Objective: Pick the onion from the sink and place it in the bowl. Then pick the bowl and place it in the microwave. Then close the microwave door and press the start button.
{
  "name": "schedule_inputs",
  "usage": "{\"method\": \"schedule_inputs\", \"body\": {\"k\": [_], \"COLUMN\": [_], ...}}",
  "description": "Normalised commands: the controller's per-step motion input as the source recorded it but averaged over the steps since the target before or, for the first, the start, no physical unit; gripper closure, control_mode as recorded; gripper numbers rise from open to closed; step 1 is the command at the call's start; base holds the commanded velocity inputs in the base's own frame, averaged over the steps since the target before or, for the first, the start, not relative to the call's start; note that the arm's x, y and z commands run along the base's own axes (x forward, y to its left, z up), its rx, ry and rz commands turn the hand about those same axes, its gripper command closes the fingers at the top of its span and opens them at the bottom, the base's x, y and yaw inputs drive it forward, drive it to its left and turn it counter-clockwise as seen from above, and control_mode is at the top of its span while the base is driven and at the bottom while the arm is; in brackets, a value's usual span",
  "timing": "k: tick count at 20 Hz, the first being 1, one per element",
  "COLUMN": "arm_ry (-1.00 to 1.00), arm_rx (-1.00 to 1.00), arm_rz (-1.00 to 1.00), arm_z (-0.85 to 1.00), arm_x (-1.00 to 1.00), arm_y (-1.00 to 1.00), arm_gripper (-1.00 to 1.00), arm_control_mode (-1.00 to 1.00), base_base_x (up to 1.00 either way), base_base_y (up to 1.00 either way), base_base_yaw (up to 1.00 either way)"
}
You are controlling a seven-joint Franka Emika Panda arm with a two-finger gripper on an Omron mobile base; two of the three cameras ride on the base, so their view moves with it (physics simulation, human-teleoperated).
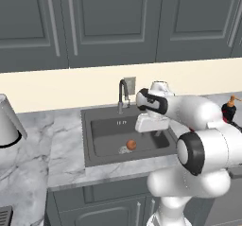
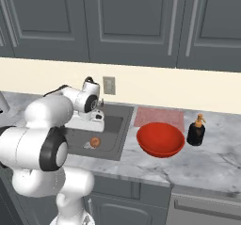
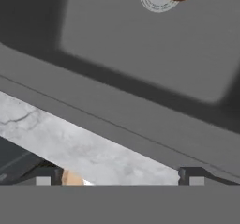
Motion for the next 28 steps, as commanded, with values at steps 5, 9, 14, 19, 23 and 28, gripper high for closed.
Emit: {"method": "schedule_inputs", "body": {"k": [5, 9, 14, 19, 23, 28], "arm_ry": [0.0, -0.1, -0.11, -0.07, 0.0, 0.0], "arm_rx": [0.0, 0.0, 0.0, 0.0, 0.0, 0.0], "arm_rz": [0.08, 0.14, 0.1, 0.01, 0.0, 0.0], "arm_z": [-0.42, -0.38, -0.43, -0.44, -0.27, -0.23], "arm_x": [0.33, 0.21, 0.24, 0.23, 0.36, 0.46], "arm_y": [0.03, 0.07, 0.02, 0.0, 0.0, 0.05], "arm_gripper": [-1.0, -1.0, -1.0, -1.0, -1.0, -1.0], "arm_control_mode": [-1.0, -1.0, -1.0, -1.0, -1.0, -1.0], "base_base_x": [0.0, 0.0, 0.0, 0.0, 0.0, 0.0], "base_base_y": [0.0, 0.0, 0.0, 0.0, 0.0, 0.0], "base_base_yaw": [0.0, 0.0, 0.0, 0.0, 0.0, 0.0]}}
